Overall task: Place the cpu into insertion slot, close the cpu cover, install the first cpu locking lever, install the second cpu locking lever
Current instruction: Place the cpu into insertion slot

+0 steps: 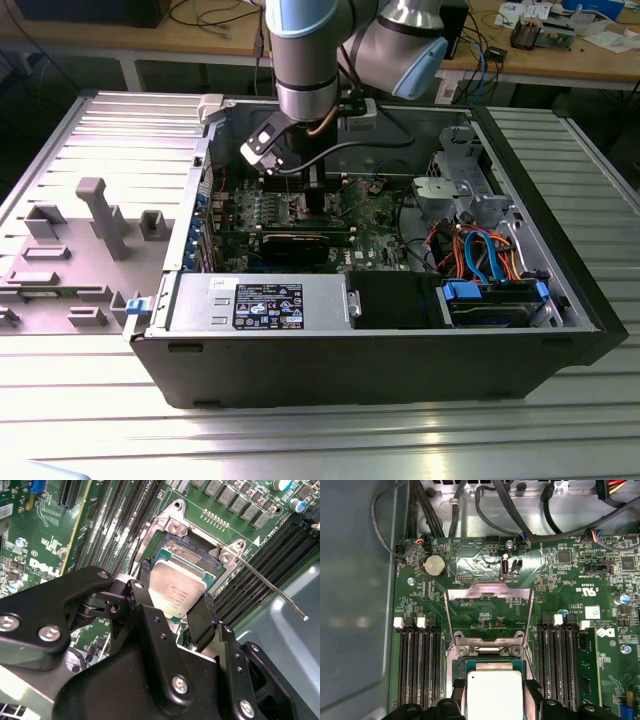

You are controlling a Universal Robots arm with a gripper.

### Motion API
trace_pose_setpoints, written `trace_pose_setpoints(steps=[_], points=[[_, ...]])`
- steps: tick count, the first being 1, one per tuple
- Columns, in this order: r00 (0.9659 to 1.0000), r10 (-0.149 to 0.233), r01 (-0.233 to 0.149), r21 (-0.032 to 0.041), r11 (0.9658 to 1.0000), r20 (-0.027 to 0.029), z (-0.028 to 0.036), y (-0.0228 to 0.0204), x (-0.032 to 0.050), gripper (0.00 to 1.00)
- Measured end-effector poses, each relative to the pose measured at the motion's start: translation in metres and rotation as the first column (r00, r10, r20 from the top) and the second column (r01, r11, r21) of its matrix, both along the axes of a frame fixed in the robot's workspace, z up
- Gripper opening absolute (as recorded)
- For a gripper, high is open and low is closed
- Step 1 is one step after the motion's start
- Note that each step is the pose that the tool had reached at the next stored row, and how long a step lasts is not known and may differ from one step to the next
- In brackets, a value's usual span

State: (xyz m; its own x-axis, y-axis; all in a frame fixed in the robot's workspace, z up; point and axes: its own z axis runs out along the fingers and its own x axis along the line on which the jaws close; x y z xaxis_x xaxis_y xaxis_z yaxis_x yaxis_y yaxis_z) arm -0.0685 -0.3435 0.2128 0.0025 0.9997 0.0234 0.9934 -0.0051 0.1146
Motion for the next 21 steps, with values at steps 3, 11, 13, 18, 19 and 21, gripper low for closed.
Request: trace_pose_setpoints(steps=[3, 11, 13, 18, 19, 21], points=[[1.0000, 0.000, 0.000, 0.0000, 1.0000, 0.0000, -0.0042, 0.0004, -0.0012, 0.54], [0.9999, 0.011, -0.011, -0.0001, 0.9999, -0.0003, -0.0151, 0.0021, -0.0023, 0.54], [0.9999, 0.011, -0.011, -0.0001, 0.9999, -0.0001, -0.0151, 0.0021, -0.0023, 0.54], [0.9999, 0.011, -0.011, -0.0001, 0.9999, -0.0001, -0.0152, 0.0022, -0.0024, 0.54], [0.9999, 0.011, -0.011, 0.0000, 0.9999, -0.0001, -0.0152, 0.0022, -0.0024, 0.54], [0.9999, 0.011, -0.011, 0.0008, 0.9999, 0.0004, -0.0155, 0.0024, -0.0023, 0.55]])
